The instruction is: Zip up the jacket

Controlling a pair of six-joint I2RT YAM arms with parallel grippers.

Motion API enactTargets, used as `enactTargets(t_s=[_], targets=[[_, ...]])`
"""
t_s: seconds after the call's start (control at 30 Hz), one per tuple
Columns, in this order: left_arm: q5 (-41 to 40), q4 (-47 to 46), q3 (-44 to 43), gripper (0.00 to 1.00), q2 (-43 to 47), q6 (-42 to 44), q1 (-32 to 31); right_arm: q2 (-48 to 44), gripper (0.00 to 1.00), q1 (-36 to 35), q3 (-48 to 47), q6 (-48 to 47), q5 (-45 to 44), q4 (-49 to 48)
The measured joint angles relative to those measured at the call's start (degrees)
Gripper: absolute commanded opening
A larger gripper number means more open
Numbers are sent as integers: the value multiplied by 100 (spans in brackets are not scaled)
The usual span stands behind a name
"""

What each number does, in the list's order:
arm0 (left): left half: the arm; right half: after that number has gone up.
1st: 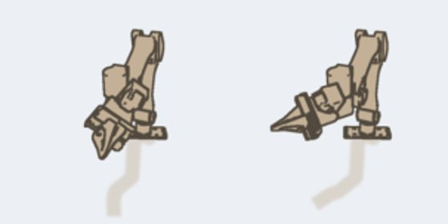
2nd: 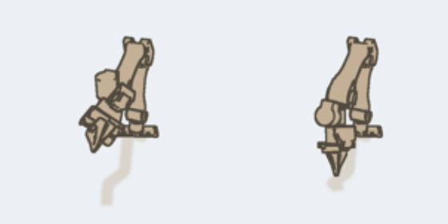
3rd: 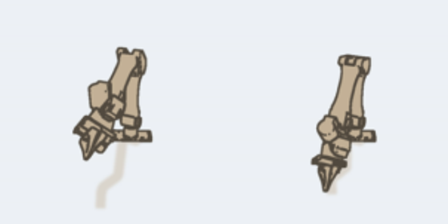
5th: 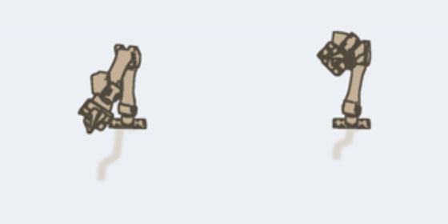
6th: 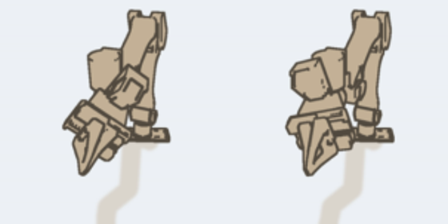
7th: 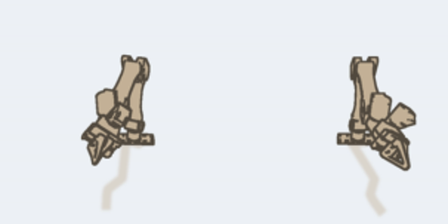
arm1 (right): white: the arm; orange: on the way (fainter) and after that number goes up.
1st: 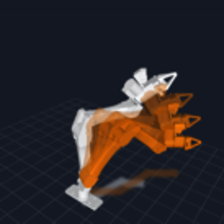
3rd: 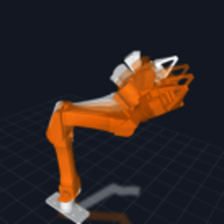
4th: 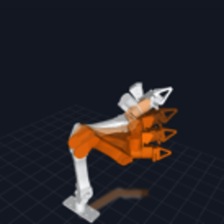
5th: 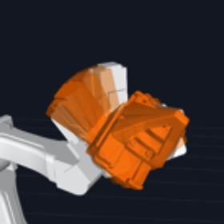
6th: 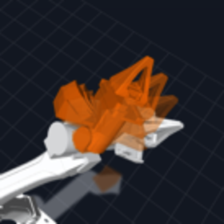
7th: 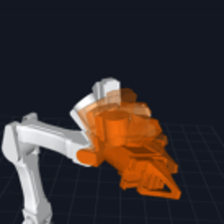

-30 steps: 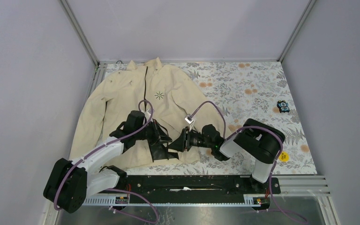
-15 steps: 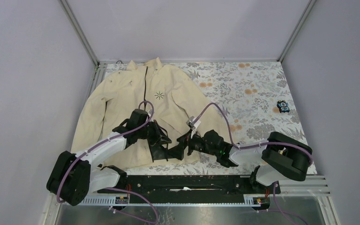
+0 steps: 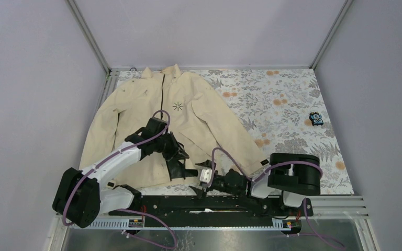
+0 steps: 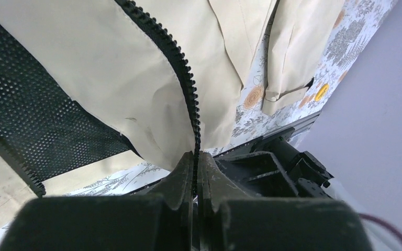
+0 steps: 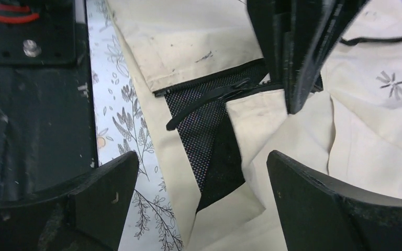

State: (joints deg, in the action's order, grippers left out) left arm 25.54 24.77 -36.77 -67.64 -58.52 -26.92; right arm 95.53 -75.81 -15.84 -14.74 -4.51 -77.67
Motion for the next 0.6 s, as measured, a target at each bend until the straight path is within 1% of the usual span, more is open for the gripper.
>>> enactTargets(t_s=[0.1,0.2,0.3,0.4,0.43,0.5,0.53,0.6], targets=[[-50,133,-39,0,-11,-2,0,433,100,-293,-4,-916,-328,-387],[-48,199,-81,0,-105,7,0,728,98,-442,-44,-1705,-562,-498],[-46,225,-101,0,-177,31,0,804,97,-450,-133,-2177,-743,-557],[-46,243,-101,0,-179,63,0,813,93,-450,-212,-2417,-859,-610],[-48,251,-103,0,-179,70,0,822,89,-450,-243,-2483,-887,-629],[-46,256,-103,0,-179,90,0,855,74,-450,-330,-2614,-944,-667],[-39,251,-103,0,-179,96,0,879,70,-450,-393,-2680,-951,-669],[-24,243,-103,0,-179,111,0,911,68,-450,-483,-2793,-951,-678]])
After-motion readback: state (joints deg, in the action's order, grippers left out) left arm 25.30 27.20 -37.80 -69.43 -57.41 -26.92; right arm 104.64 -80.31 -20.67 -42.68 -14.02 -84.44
